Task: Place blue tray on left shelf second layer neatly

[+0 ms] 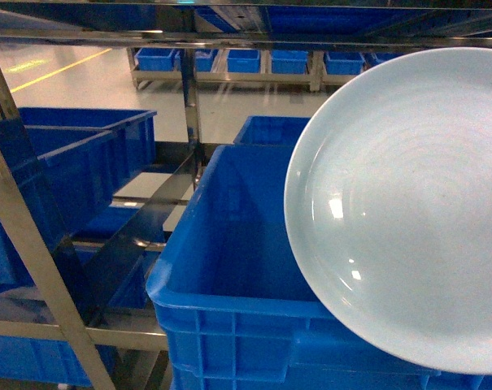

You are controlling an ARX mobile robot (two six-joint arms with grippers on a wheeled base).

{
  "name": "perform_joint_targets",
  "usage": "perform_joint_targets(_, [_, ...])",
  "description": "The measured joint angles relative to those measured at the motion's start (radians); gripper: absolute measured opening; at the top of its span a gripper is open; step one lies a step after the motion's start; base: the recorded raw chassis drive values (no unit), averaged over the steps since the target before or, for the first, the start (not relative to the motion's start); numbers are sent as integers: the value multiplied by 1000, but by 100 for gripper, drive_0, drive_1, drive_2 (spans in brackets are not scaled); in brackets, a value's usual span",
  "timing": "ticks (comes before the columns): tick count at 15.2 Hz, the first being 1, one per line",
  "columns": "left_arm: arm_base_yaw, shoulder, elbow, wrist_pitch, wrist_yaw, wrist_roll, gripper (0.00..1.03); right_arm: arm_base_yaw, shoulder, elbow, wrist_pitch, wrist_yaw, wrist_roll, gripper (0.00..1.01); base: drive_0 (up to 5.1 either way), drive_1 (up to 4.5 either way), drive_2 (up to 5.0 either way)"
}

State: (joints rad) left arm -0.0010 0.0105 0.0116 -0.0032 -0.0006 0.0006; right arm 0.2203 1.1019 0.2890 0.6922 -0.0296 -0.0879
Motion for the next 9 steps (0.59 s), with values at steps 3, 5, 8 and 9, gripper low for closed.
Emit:
perform_joint_targets(3, [0, 0, 0, 0, 0, 0, 98, -21, 167, 61, 89, 3, 0, 2, 0, 0, 0])
perform_joint_targets(5, [0, 0, 0, 0, 0, 0, 98, -33, 249, 95, 125, 5, 2, 2, 0, 0, 0])
perform_joint_targets(8, [0, 0, 0, 0, 0, 0, 98, -39, 372, 138, 193, 12, 7, 2, 0, 0, 0])
perform_joint_targets(9, [0, 0, 0, 0, 0, 0, 98, -39, 409, 154, 202, 14, 9, 2, 0, 0, 0])
